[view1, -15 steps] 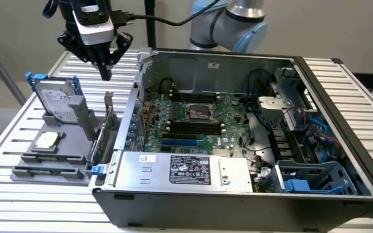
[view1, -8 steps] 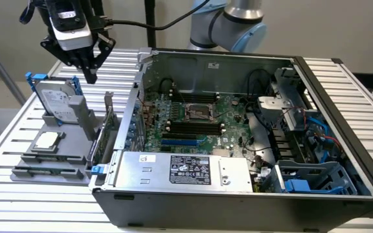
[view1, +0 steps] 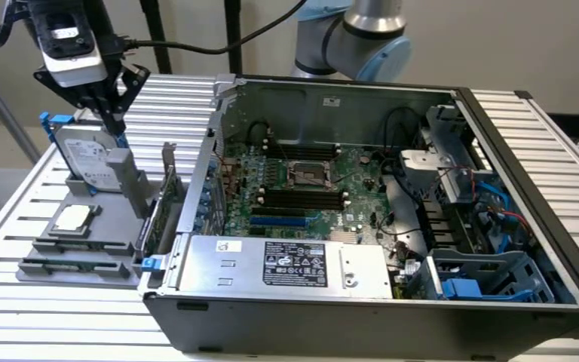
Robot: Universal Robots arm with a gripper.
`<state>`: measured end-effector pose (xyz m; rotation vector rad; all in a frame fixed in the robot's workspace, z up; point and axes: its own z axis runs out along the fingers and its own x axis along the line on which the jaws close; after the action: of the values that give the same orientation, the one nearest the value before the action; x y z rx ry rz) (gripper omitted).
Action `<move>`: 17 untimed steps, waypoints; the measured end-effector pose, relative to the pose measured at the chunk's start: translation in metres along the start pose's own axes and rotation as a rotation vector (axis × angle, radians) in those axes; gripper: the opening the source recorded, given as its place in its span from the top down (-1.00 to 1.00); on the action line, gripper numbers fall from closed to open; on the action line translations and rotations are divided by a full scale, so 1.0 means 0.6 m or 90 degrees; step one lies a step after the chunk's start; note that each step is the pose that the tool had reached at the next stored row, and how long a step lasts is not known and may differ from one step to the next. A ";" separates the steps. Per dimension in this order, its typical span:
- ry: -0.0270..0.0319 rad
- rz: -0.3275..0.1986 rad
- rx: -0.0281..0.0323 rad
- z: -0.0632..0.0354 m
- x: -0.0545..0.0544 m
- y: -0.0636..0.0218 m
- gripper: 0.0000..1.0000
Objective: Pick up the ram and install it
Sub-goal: 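Reach for the ram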
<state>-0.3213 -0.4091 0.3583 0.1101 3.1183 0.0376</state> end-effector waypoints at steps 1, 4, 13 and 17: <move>0.0000 0.000 0.0002 0.001 0.007 -0.001 0.79; -0.0001 0.000 0.0003 0.002 0.030 -0.007 0.79; 0.0000 0.000 0.0002 0.003 0.066 -0.067 0.79; 0.0000 0.000 0.0003 0.004 0.073 -0.097 0.79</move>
<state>-0.3689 -0.4639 0.3537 0.1099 3.1183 0.0369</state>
